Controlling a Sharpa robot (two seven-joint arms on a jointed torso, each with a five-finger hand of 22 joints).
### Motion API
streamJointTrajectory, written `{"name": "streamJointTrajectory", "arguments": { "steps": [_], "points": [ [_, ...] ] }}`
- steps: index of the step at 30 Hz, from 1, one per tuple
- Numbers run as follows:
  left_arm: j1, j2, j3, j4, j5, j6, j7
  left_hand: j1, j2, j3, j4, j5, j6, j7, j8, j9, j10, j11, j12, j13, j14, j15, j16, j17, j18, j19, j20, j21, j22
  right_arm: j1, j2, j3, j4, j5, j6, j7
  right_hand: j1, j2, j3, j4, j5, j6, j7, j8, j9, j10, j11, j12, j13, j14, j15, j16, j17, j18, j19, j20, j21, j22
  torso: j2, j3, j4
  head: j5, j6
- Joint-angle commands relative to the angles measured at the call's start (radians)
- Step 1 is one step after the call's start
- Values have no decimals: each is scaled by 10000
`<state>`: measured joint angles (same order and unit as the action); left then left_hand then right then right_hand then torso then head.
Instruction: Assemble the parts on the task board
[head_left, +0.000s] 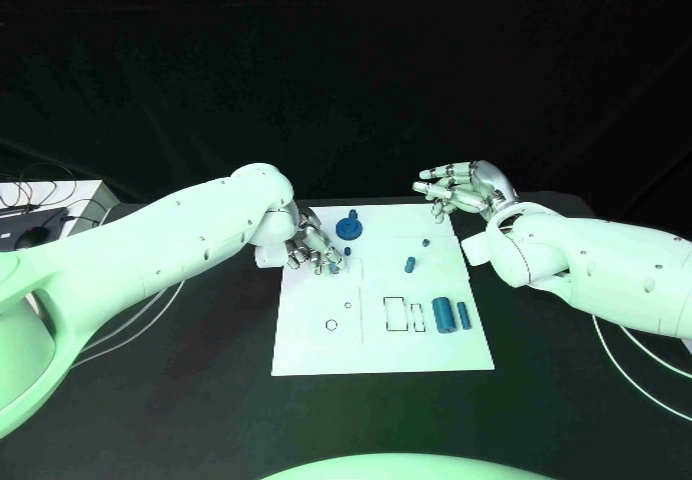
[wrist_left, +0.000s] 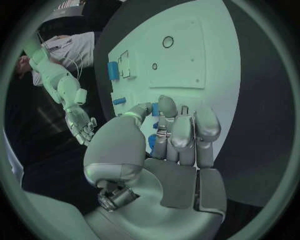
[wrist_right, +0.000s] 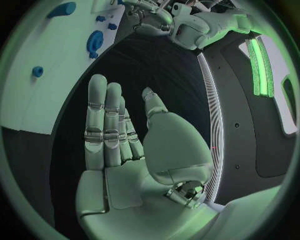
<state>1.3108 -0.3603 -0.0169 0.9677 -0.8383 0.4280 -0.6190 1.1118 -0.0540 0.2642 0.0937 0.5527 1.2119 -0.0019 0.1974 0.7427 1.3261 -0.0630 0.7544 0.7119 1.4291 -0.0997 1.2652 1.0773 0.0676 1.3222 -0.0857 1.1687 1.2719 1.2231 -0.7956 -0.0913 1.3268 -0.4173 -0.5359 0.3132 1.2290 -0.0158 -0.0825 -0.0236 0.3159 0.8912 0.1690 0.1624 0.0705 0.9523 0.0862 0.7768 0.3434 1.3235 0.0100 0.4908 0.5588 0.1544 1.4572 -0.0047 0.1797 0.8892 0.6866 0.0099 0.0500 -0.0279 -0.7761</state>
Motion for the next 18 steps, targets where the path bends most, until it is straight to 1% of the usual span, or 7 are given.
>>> {"name": "streamJointTrajectory", "arguments": {
  "steps": [1,10,18],
  "points": [
    [20,38,5,-16,-27,557,72,113,46,1901,-1839,-49,42,-14,-36,4,0,-31,43,-28,-22,70,8,13,41,-47,-3,22,5,-2,-3,4,17,-83,115,95,-50,20,41,-17,49,3,100,52,-1,-31,-57,45,-8,-58,-32,64,-6,117,-30,-35,34,-11,-1,-4,2,-8,-16],
    [21,154,-3,-125,-225,442,218,126,45,1891,-1835,-53,45,-13,-50,4,-8,-30,50,-34,-22,70,7,17,37,-51,-5,25,6,-2,10,4,25,-88,109,95,-50,20,41,-17,49,3,100,52,-1,-31,-57,45,-8,-58,-32,64,-6,117,-30,-35,34,-11,11,-10,-5,-6,-30],
    [20,236,-7,-181,-892,292,470,171,11,1872,-1839,-48,54,-15,-61,10,-10,-32,66,-42,-22,69,9,23,36,-56,-1,28,4,-2,16,4,33,-90,106,94,-50,20,41,-17,49,3,100,52,-1,-31,-57,45,-8,-58,-32,64,-6,117,-30,-35,34,-11,11,-3,-14,2,-43]
  ]
}}
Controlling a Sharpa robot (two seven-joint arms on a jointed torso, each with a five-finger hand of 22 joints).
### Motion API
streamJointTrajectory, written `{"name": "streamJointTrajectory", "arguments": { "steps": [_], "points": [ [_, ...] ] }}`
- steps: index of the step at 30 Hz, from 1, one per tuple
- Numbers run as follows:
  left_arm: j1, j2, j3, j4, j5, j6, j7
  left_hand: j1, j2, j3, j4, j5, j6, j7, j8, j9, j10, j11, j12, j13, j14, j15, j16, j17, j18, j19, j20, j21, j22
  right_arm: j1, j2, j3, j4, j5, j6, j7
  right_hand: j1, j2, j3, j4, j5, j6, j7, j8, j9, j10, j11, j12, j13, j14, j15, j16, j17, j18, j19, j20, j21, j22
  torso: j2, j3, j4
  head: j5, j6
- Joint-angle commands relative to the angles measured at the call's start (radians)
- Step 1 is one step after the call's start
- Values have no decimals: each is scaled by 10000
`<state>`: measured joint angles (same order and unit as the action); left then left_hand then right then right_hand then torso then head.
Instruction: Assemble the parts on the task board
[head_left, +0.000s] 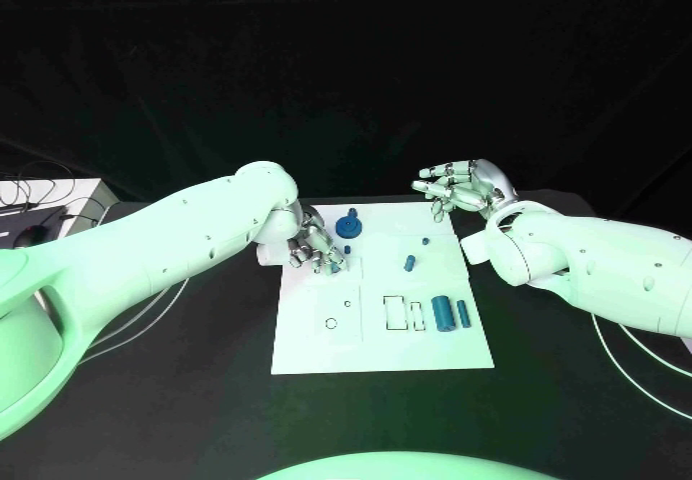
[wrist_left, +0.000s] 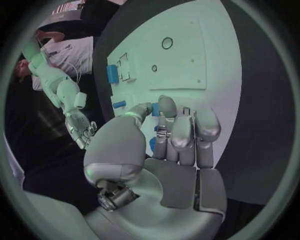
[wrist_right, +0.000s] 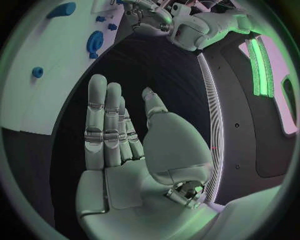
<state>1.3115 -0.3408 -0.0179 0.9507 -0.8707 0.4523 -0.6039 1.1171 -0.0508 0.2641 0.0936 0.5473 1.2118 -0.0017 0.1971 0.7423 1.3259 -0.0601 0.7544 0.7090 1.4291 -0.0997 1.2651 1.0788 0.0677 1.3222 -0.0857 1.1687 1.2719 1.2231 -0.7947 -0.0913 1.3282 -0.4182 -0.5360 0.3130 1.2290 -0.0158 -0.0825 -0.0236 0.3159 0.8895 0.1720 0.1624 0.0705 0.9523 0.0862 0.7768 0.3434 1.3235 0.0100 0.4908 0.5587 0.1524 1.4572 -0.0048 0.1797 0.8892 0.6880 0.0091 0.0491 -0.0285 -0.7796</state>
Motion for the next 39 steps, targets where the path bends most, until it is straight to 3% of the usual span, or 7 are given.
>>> {"name": "streamJointTrajectory", "arguments": {
  "steps": [1,6,12,19,28,39],
  "points": [
    [13,52,4,-24,-685,78,352,122,-24,1872,-1838,6,55,-17,-59,14,-8,-61,67,-13,-22,69,9,9,35,-55,0,29,5,-2,7,4,20,-81,106,96,-50,20,41,-17,49,20,70,52,-1,-32,-58,45,-8,-58,-32,64,-5,137,-30,-35,34,-11,-6,6,-6,3,-11],
    [25,112,4,-178,-1029,528,494,183,-60,1857,-1812,1,70,-18,-75,5,-2,-55,72,-28,-17,80,25,37,32,-62,10,32,5,-2,16,4,21,-84,101,95,-50,20,41,-17,49,20,70,52,-1,-32,-58,45,-8,-58,-32,64,-5,137,-30,-35,34,-11,6,16,-19,-6,-22],
    [106,248,4,-539,-1085,1566,712,298,-47,1706,-1722,-19,84,-9,-142,-33,-32,-28,64,-68,-26,122,11,63,-10,-131,13,-4,-18,0,46,4,18,-94,88,92,-50,20,41,-17,49,20,70,52,-1,-32,-58,45,-8,-58,-32,64,-5,137,-30,-35,34,-11,38,28,-49,-5,-18],
    [165,351,4,-801,-997,1953,800,335,-42,1672,-1705,-23,87,-6,-169,-48,-42,-24,64,-83,-26,121,5,77,-25,-147,-4,-16,-29,1,93,4,-1,-106,88,90,-50,20,41,-17,49,20,70,52,-1,-32,-58,45,-8,-58,-32,64,-5,137,-30,-35,34,-11,33,29,-38,5,-48],
    [189,424,4,-888,-782,1980,784,342,-39,1670,-1706,-24,95,-3,-177,-53,-44,-27,71,-83,-20,116,10,96,-29,-138,-13,-4,-23,1,132,4,-23,-111,91,92,-50,10,31,-22,52,26,69,30,-2,-11,-60,22,-18,-49,-35,60,-16,134,-42,-40,70,-8,18,22,-27,-3,-75],
    [192,441,4,-874,-683,1200,663,337,-17,1690,-1706,-15,96,-3,-179,-42,-44,-45,97,-77,-16,88,9,102,-17,-105,-29,25,-13,1,135,4,-26,-118,82,93,-50,10,31,-22,52,26,69,30,-2,-11,-60,22,-18,-49,-35,60,-16,134,-42,-40,70,-8,22,21,-32,15,-53]
  ]
}}
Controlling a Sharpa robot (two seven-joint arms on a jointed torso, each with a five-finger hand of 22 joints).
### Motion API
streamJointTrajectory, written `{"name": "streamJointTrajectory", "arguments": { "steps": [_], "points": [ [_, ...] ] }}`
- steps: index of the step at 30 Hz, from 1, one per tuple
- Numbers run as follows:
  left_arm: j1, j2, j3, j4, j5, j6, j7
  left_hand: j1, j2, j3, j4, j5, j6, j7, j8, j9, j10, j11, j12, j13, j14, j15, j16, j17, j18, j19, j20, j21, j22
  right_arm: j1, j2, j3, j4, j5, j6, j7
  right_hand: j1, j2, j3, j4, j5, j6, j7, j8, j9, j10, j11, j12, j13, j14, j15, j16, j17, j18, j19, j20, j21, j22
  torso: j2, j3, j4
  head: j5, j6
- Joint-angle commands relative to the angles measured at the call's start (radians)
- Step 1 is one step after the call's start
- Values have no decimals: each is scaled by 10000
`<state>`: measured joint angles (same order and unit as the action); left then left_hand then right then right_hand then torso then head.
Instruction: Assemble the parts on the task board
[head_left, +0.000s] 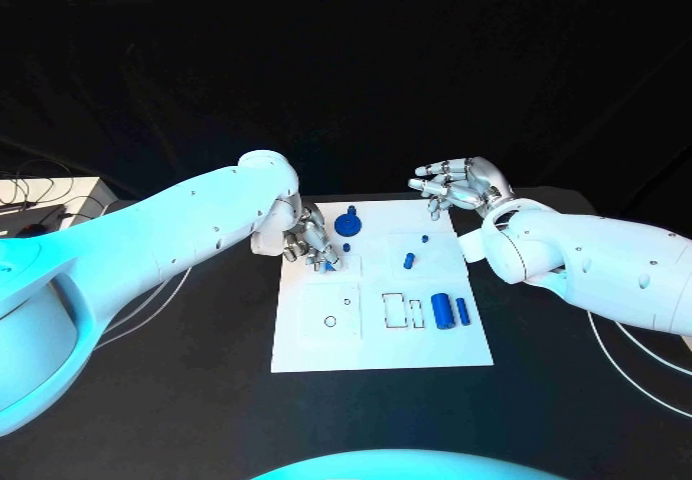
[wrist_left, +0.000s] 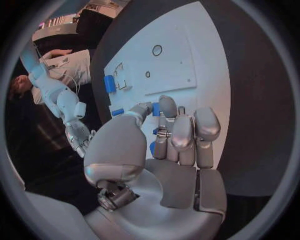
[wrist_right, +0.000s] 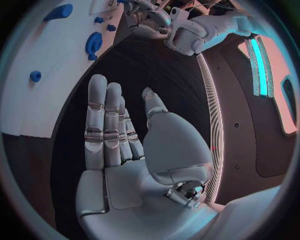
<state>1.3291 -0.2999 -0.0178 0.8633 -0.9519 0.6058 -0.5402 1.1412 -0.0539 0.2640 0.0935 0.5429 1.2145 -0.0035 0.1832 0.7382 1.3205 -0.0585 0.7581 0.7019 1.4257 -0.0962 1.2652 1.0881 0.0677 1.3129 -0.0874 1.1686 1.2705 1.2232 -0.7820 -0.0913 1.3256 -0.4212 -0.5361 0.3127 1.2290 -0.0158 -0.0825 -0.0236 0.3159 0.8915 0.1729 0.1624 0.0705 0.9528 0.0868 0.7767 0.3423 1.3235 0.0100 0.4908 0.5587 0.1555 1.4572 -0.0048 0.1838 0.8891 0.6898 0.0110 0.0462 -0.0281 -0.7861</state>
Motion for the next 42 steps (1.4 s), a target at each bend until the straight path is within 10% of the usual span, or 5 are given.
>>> {"name": "streamJointTrajectory", "arguments": {
  "steps": [1,42],
  "points": [
    [15,36,4,-9,147,-374,10,96,15,1692,-1705,29,68,15,-40,-1,10,-61,60,-6,19,52,9,9,-17,-12,-13,25,1,-1,9,4,0,-89,82,96,-50,10,31,-22,52,5,61,30,-2,-16,-65,23,-6,-49,-35,60,-16,103,-42,-40,29,-8,4,3,2,20,9],
    [-25,450,-17,-720,314,-35,-137,78,17,1732,-1776,37,57,18,-26,38,-3,-65,99,-13,28,49,30,45,10,4,10,49,8,-1,68,4,-3,-95,74,96,-50,10,31,-22,52,5,61,30,-2,-16,-65,23,-6,-49,-35,60,-16,103,-42,-40,29,-8,6,4,6,9,-33]
  ]
}}
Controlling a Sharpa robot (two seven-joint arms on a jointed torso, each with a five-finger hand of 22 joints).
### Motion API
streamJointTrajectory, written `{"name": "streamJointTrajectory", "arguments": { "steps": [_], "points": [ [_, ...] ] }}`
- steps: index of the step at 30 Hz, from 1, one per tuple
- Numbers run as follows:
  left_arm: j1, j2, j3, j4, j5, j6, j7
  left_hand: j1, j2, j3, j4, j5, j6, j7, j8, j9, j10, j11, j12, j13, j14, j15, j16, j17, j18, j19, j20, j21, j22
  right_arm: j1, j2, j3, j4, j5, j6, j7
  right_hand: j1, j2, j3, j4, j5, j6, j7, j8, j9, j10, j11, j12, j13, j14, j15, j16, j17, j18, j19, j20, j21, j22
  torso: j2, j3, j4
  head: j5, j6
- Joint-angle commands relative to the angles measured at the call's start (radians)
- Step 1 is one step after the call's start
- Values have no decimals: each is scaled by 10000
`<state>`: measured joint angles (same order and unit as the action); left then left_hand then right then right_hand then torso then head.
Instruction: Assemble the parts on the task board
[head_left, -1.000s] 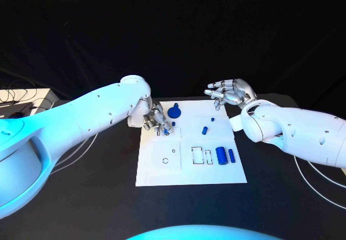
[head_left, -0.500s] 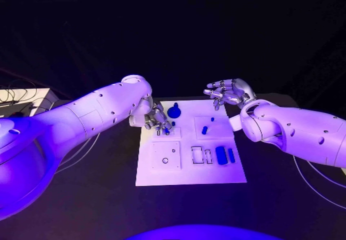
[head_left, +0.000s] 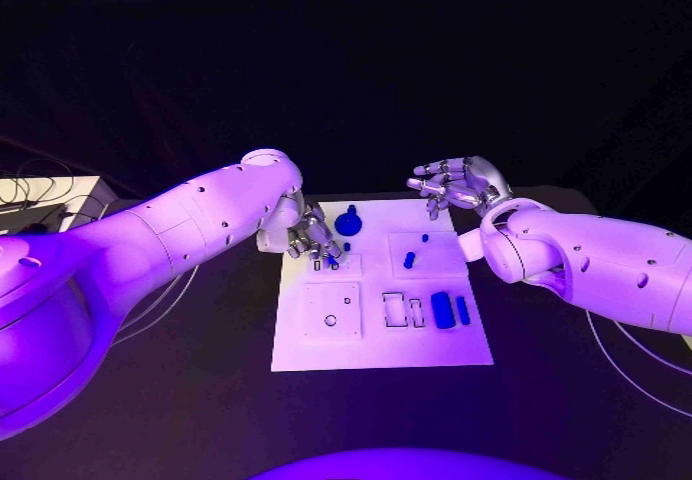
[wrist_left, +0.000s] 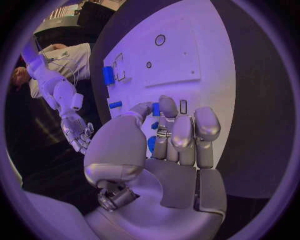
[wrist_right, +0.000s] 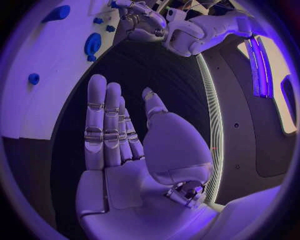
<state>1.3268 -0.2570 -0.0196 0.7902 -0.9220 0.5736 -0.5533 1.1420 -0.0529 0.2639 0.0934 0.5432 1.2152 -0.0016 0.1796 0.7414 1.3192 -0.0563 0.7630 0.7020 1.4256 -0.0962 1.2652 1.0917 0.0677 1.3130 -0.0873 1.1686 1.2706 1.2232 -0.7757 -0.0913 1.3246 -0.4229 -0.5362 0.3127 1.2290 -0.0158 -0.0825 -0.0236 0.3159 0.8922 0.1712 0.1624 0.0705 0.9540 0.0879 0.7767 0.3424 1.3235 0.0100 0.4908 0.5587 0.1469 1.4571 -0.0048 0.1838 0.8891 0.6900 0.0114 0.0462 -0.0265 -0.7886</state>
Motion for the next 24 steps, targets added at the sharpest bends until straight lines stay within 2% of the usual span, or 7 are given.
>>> {"name": "streamJointTrajectory", "arguments": {
  "steps": [1,20,24],
  "points": [
    [-2,22,0,16,15,293,-2,77,-6,1737,-1800,31,54,0,4,2,12,-85,51,-19,29,54,38,26,8,3,12,58,12,-1,7,4,8,-78,75,96,-50,10,31,-22,52,-1,77,30,-2,-27,-77,23,-7,-49,-35,60,-15,189,-42,-40,29,-8,3,0,8,-8,-6],
    [-44,77,-14,13,-54,207,81,74,-3,1737,-1805,32,57,3,-2,-2,13,-87,55,-21,28,51,35,23,9,-1,11,58,11,0,3,4,24,-78,77,94,-50,10,31,-22,52,-1,77,30,-2,-27,-77,23,-7,-49,-35,60,-15,189,-42,-40,29,-8,15,-7,-6,-15,-27],
    [-50,70,-17,37,-74,283,83,83,-10,1738,-1819,34,61,2,-2,-2,13,-88,57,-23,32,50,40,34,10,1,15,63,13,0,-1,4,24,-78,79,94,-50,10,31,-22,52,-1,77,30,-2,-27,-77,23,-7,-49,-35,60,-15,189,-42,-40,29,-8,6,3,-2,-25,-50]
  ]
}}
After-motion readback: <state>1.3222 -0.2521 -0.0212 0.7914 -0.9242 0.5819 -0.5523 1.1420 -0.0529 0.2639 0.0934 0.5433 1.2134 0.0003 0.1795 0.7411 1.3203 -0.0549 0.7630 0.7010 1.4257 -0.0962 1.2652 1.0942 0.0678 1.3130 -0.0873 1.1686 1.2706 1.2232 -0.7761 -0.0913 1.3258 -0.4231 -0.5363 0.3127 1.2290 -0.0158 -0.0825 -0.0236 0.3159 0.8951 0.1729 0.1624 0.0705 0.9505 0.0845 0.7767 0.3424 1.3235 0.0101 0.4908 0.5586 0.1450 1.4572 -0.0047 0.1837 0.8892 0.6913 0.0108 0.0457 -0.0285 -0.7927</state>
